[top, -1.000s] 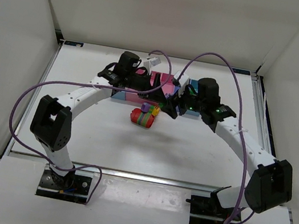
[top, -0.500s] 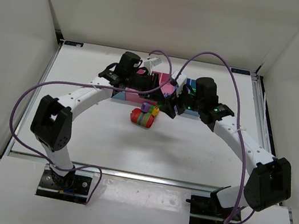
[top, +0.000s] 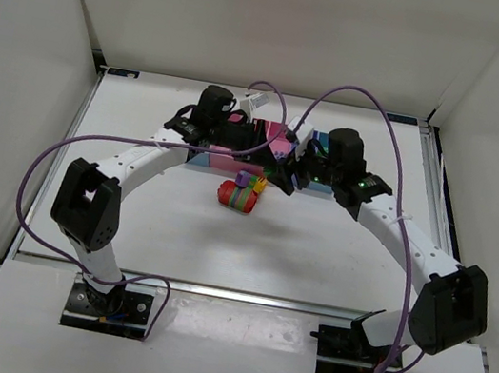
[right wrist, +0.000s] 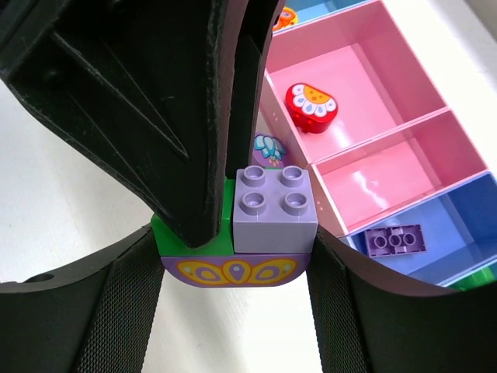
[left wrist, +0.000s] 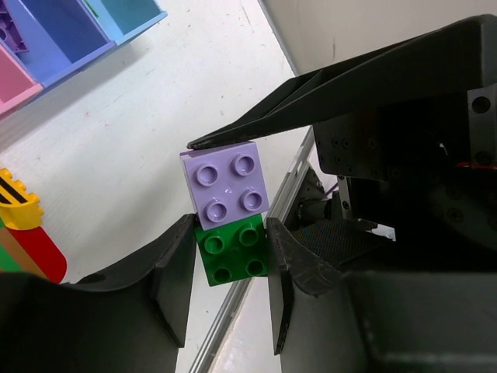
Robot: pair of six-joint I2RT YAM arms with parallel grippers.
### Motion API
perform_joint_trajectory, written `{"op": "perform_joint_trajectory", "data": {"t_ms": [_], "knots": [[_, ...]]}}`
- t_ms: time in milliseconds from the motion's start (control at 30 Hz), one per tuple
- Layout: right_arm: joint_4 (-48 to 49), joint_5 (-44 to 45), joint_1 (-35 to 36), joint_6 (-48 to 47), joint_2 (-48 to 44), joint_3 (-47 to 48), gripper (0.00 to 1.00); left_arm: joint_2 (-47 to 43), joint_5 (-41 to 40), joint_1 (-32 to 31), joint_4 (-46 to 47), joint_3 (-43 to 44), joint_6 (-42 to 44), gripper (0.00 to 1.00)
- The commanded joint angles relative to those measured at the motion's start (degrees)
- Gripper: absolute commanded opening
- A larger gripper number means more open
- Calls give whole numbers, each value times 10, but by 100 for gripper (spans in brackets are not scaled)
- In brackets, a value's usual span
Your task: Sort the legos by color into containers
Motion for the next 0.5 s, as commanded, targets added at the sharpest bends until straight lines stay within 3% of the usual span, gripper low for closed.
{"op": "perform_joint_trajectory", "data": {"t_ms": [0, 67, 200, 467], "knots": [[11, 13, 6, 1, -20, -16, 68, -33, 59, 0, 60, 1, -17, 10], [4, 15, 3, 1, -30, -26, 85, -38, 69, 5, 84, -13, -40, 10], [-9, 1, -9, 3, -53, -42, 95, -48, 93, 18, 135, -43, -79, 10], [-16, -23, -30, 19, -84, -66, 99, -50, 128, 49, 213, -73, -125, 10]]}}
